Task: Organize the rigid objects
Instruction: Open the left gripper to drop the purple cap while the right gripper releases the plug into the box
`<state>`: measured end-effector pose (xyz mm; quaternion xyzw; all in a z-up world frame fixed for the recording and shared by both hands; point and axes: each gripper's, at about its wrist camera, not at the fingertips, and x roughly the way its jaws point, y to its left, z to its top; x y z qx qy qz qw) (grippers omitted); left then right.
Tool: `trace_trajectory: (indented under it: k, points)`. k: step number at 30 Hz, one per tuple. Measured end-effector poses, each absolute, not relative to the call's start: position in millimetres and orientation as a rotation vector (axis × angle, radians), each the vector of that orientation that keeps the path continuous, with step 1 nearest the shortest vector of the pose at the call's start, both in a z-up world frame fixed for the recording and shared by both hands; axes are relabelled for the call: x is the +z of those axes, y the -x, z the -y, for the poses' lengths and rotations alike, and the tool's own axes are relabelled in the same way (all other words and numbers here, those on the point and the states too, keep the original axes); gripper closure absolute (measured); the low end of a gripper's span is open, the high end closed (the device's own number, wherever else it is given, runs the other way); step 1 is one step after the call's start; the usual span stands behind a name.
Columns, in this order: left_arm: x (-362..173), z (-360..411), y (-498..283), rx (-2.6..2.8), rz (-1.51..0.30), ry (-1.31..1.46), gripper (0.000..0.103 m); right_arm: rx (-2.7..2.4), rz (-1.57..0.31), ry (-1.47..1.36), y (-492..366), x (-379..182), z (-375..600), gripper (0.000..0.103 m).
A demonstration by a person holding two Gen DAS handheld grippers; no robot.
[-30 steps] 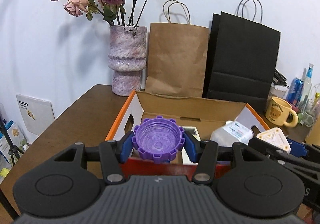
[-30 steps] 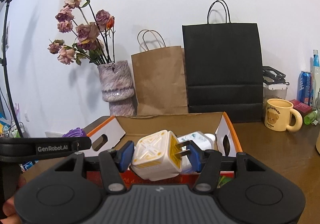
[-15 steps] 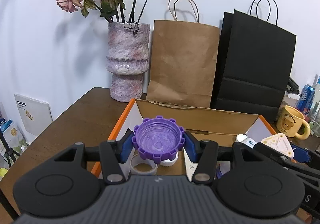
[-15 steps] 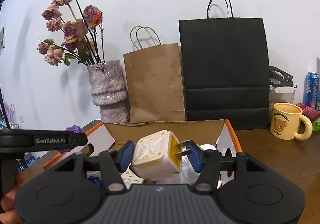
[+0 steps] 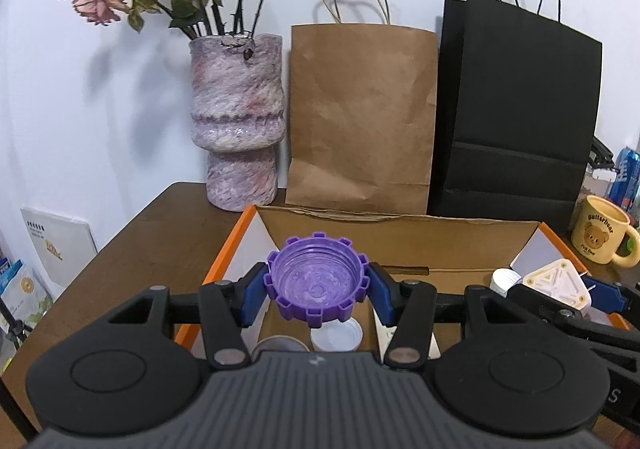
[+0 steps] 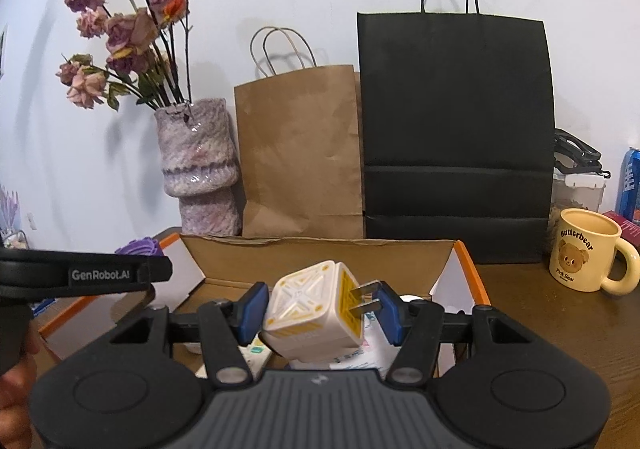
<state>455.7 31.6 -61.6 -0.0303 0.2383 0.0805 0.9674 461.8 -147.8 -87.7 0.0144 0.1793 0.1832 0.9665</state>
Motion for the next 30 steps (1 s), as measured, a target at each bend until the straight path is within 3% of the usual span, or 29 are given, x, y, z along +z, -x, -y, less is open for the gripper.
trace_trajectory:
  k: [4, 6, 8, 9, 10, 11, 16, 30]
  points:
    - [-64.8, -31.2, -461.0, 0.165, -0.492, 0.041, 0.048, 0.364, -0.372, -0.011, -466.6, -91.5, 147.1, 0.046]
    - [-65.4, -32.1, -461.9, 0.174, -0.5, 0.033, 0.043, 0.364, -0.385, -0.01, -468.5, -93.0, 147.2, 0.046]
    - [-64.3, -34.4, -459.7, 0.185, -0.49, 0.037, 0.016, 0.361, -0.391, -0.025, -469.0, -94.1, 149.8, 0.044]
    - [-62.9, -35.4, -458.3, 0.196, -0.479, 0.036, 0.012, 0.354, -0.387, -0.027, -468.3, -94.1, 150.8, 0.032]
    - [-61.4, -36.1, -456.2, 0.205, -0.463, 0.032, 0.008, 0.34, -0.38, -0.026, -467.4, -93.5, 151.5, 0.014]
    - [-59.6, -37.1, -454.7, 0.207, -0.452, 0.031, 0.001, 0.327, -0.367, -0.025, -466.1, -92.8, 152.3, 0.007]
    - [-54.4, -38.1, -451.7, 0.215, -0.436, 0.032, 0.0, 0.32, -0.341, -0.027, -461.5, -89.5, 155.2, 0.002]
    - [-45.6, -33.7, -434.9, 0.219, -0.407, 0.019, 0.0, 0.313, -0.313, -0.022, -446.2, -81.1, 159.6, 0.0]
